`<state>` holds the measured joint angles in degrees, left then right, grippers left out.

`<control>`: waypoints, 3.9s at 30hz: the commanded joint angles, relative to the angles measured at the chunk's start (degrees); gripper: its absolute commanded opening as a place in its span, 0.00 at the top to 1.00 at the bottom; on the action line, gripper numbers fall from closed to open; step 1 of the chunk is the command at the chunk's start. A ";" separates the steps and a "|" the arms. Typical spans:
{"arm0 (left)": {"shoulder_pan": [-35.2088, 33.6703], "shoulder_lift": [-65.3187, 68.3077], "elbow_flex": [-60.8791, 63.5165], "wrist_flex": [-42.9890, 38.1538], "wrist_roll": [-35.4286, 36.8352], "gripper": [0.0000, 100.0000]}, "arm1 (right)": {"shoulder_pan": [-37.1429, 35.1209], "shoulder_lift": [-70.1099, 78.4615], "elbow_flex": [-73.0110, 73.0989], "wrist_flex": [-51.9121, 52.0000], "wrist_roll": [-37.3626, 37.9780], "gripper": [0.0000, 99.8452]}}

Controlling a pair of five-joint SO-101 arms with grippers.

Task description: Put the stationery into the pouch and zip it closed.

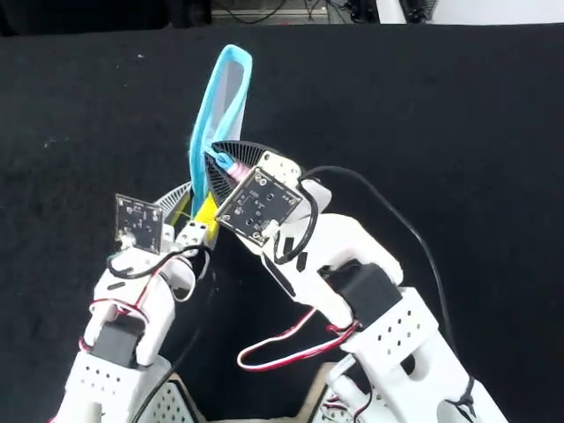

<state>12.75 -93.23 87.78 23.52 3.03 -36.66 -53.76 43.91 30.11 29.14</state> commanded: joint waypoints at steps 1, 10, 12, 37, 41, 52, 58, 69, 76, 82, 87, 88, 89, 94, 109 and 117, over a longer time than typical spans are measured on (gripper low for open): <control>0.22 -0.18 2.42 -4.92 -0.70 0.97 | 0.62 -0.31 -0.22 -1.58 0.35 0.99; -1.36 -7.56 -7.08 16.88 -1.76 0.97 | 0.44 -0.40 -0.22 -1.49 0.09 0.99; -3.30 -11.52 -10.33 24.18 -5.36 0.97 | 0.44 -0.40 -0.31 -1.49 0.09 0.99; -6.20 -10.29 -7.34 8.18 -5.10 0.81 | -3.87 -0.31 -0.22 -1.58 0.26 0.99; -6.37 -10.37 -3.56 7.65 -5.01 0.86 | -3.16 -0.31 -0.22 -1.58 0.35 0.99; -5.85 -10.46 -11.74 17.41 -7.74 0.97 | 2.55 -2.77 2.42 -2.02 0.09 0.99; -5.76 -10.46 -17.63 27.52 -18.29 0.97 | 2.37 -10.95 6.20 -2.02 0.09 0.99; 1.19 -10.46 -11.82 29.54 -18.37 0.97 | 2.37 -25.10 21.93 -1.67 0.00 0.99; 5.76 -10.46 -7.16 27.87 -18.73 0.97 | 2.29 -33.98 30.02 0.09 0.00 0.99; 5.23 -10.46 -7.25 27.87 -18.73 0.97 | 1.23 -43.82 30.64 11.34 0.00 0.99; 5.14 -10.46 -7.16 27.87 -18.73 0.97 | -5.19 -49.63 34.24 14.59 0.09 0.99; 5.14 -10.46 -7.16 27.87 -18.81 0.97 | -5.45 -50.42 35.38 14.51 0.09 0.99; 5.14 -10.46 -7.08 27.96 -18.81 0.97 | -5.45 -51.12 36.35 14.07 0.09 0.99; 5.14 -10.46 -6.73 28.22 -18.81 0.97 | -5.36 -53.23 40.84 9.76 0.00 0.99; 5.14 -10.46 -5.76 27.87 -18.81 0.97 | -3.69 -58.59 42.33 10.20 -7.74 0.91; 5.14 -10.46 -5.67 27.87 -18.81 0.97 | -3.60 -58.77 40.84 10.20 -10.73 0.92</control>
<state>18.11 -104.48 81.80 51.74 -15.52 -41.23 -103.08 86.64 40.22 19.21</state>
